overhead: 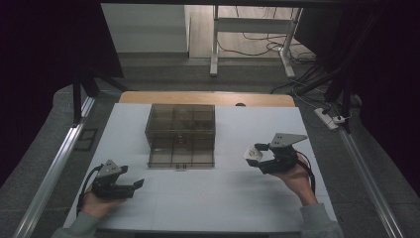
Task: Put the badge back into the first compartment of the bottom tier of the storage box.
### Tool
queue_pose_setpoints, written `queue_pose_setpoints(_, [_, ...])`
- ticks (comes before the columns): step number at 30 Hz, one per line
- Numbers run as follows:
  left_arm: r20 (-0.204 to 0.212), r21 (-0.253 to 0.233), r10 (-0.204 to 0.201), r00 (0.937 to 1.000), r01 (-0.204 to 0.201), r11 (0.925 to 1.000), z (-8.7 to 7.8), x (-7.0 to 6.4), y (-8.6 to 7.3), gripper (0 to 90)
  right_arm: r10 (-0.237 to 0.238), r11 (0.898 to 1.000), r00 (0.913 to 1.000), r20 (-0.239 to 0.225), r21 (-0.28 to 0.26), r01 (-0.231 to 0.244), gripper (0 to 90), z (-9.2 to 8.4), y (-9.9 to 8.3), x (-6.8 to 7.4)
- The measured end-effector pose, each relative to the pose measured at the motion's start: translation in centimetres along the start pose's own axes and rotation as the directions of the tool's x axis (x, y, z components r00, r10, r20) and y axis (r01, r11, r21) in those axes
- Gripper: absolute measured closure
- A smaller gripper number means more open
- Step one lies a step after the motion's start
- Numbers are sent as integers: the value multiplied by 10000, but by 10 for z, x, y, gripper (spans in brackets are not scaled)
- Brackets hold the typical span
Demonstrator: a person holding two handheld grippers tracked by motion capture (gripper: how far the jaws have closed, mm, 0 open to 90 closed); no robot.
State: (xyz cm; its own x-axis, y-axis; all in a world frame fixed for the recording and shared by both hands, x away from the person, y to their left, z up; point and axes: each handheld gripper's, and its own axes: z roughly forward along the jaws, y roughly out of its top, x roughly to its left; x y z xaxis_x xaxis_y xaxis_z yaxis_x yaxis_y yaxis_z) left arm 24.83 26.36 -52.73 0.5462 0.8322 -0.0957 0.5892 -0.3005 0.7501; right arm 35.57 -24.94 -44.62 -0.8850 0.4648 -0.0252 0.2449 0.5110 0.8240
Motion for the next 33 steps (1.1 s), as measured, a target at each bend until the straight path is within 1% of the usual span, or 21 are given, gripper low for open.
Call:
queue_pose_setpoints(11, [1, -33, 2, 10000, -2, 10000, -1, 0, 0, 170, -75, 9998, 9998, -172, -206, 72, 334, 7, 6, 7])
queue_pose_setpoints(12, [3, -21, 14, 10000, -14, 10000, -1, 0, 0, 170, -102, 9998, 9998, -147, -158, 100, 334, 8, 7, 8])
queue_pose_setpoints(18, [-6, -53, 5, 10000, -5, 10000, -2, 0, 0, 171, -207, 9996, 9995, -238, -173, 203, 334, 14, 11, 13])
queue_pose_setpoints(21, [-9, -66, 12, 10000, -12, 10000, -2, 0, 0, 173, -201, 9995, 9992, -332, -268, 192, 334, 19, 13, 15])
queue_pose_setpoints(27, [1, -51, 33, 10000, -33, 10000, -2, -1, 0, 173, -299, 9993, 9987, -417, -227, 290, 334, 24, 18, 18])
queue_pose_setpoints(33, [5, -47, 38, 10000, -37, 10000, -2, 0, 0, 173, -376, 9990, 9977, -559, -247, 363, 334, 34, 22, 22])
